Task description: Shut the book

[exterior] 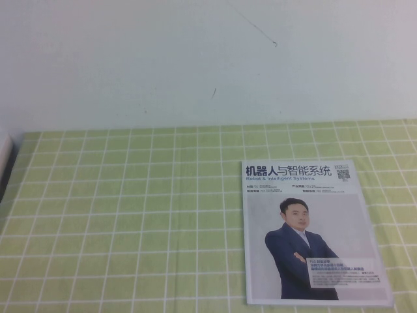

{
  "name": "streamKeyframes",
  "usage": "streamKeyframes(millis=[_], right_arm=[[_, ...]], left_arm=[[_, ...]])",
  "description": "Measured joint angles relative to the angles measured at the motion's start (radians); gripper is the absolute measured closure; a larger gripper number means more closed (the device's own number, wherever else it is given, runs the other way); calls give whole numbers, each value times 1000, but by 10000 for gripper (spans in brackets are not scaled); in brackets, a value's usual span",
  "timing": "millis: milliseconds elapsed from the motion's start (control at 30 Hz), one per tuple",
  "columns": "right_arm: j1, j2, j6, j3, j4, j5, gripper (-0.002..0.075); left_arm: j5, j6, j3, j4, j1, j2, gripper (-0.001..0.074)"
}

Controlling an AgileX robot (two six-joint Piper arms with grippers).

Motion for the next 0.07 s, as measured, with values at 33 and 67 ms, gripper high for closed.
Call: streamKeyframes(millis=[33, 67], right_arm=[[0, 0, 0, 0, 0, 0, 729], [0, 0, 0, 0, 0, 0, 729]], left_arm=[[0, 0, 0, 0, 0, 0, 738], [0, 0, 0, 0, 0, 0, 738]])
